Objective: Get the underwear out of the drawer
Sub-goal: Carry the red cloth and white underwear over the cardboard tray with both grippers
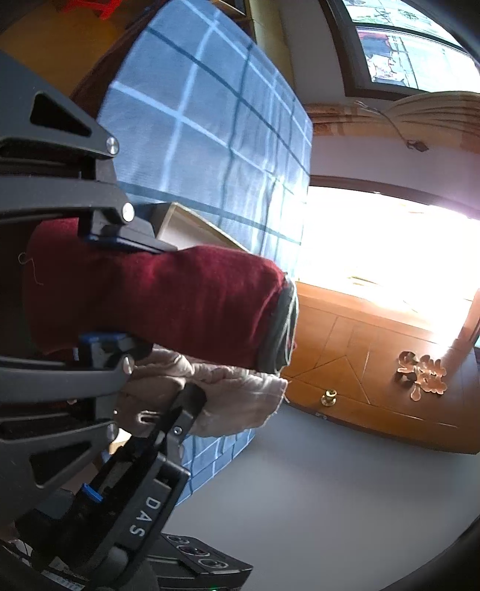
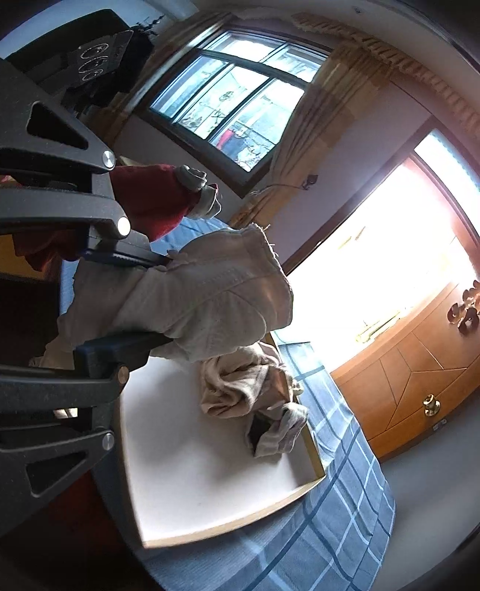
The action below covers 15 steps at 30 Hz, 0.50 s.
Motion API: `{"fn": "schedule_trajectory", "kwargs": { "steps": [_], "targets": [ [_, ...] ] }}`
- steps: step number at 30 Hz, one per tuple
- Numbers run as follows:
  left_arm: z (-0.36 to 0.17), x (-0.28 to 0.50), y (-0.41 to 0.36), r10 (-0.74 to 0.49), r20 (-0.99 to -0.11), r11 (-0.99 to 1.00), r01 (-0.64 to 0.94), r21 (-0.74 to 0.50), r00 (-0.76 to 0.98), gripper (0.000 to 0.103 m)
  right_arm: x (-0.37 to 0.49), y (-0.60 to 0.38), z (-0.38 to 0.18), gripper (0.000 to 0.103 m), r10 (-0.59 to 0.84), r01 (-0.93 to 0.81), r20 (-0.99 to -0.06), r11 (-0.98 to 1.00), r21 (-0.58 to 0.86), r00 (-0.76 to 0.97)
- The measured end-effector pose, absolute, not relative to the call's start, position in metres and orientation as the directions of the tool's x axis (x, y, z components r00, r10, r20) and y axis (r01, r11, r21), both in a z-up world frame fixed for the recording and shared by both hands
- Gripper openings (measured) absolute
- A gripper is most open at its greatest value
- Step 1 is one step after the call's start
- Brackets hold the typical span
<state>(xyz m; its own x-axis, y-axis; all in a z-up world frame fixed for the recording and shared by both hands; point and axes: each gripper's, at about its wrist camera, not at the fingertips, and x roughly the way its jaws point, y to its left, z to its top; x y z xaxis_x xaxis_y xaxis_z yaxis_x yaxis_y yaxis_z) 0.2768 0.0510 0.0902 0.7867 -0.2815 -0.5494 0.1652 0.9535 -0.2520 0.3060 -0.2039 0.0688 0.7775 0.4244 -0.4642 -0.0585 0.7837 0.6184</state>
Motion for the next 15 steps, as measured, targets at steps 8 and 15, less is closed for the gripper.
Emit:
{"fn": "schedule_trajectory", "kwargs": {
  "steps": [8, 15],
  "targets": [
    [0.087, 0.324, 0.055, -0.291, -0.569, 0.952, 0.176, -0.249, 0.770, 0.032, 0.347, -0.196, 0.071, 0.034, 0.401, -0.020, -0.453, 0.765, 0.643, 0.796],
    [0.068, 0.367, 0.055, -0.303, -0.619, 0.951, 0.189, -0.244, 0.724, 0.032, 0.378, -0.190, 0.047, 0.035, 0.385, 0.069, -0.495, 0.732, 0.678, 0.779]
  ]
}}
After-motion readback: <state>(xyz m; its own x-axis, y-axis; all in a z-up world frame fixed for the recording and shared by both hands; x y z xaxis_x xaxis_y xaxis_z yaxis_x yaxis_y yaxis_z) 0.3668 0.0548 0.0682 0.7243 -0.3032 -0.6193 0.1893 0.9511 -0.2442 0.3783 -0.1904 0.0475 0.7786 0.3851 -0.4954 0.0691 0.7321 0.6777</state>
